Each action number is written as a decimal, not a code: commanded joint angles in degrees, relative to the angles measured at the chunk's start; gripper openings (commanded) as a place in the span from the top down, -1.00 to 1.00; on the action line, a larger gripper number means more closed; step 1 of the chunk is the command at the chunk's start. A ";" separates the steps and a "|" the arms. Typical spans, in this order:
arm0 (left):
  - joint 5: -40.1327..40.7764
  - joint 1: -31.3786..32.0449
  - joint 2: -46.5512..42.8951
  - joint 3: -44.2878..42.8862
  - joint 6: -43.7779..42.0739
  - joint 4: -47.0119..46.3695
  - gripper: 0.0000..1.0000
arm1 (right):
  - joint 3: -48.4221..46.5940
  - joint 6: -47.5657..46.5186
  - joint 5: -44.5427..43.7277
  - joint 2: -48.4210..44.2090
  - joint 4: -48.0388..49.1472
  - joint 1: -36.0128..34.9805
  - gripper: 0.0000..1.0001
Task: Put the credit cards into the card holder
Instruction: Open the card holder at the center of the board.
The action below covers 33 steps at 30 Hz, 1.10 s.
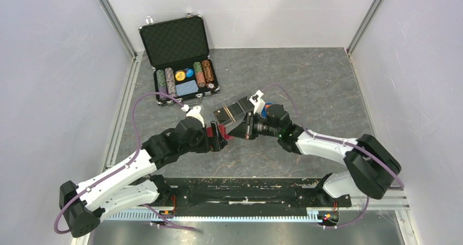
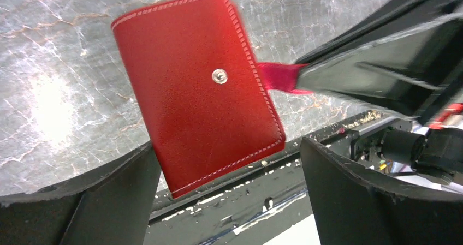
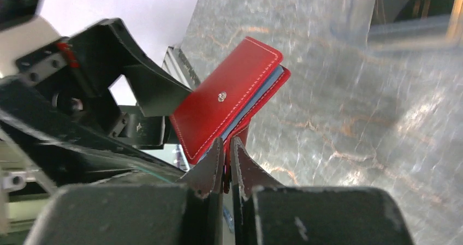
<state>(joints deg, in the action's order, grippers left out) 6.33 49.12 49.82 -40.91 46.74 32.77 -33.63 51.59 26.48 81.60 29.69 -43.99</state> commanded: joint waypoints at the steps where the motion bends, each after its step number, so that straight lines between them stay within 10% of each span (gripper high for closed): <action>1: 3.87 0.26 -1.60 -0.61 -2.24 0.32 -1.00 | -9.46 -17.88 -3.21 -5.69 -17.61 0.46 1.00; 12: 5.17 0.27 -2.36 -5.15 -16.72 3.30 -1.00 | -13.91 -31.93 6.64 -10.09 -27.16 4.21 1.00; 33: -25.08 0.20 -4.99 4.80 -48.94 -19.52 -1.00 | -15.37 -37.84 29.73 -15.09 -27.42 4.79 1.00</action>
<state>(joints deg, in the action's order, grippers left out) -12.84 49.25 46.98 -38.04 5.39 22.09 -47.27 13.43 51.20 68.14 -1.06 -39.46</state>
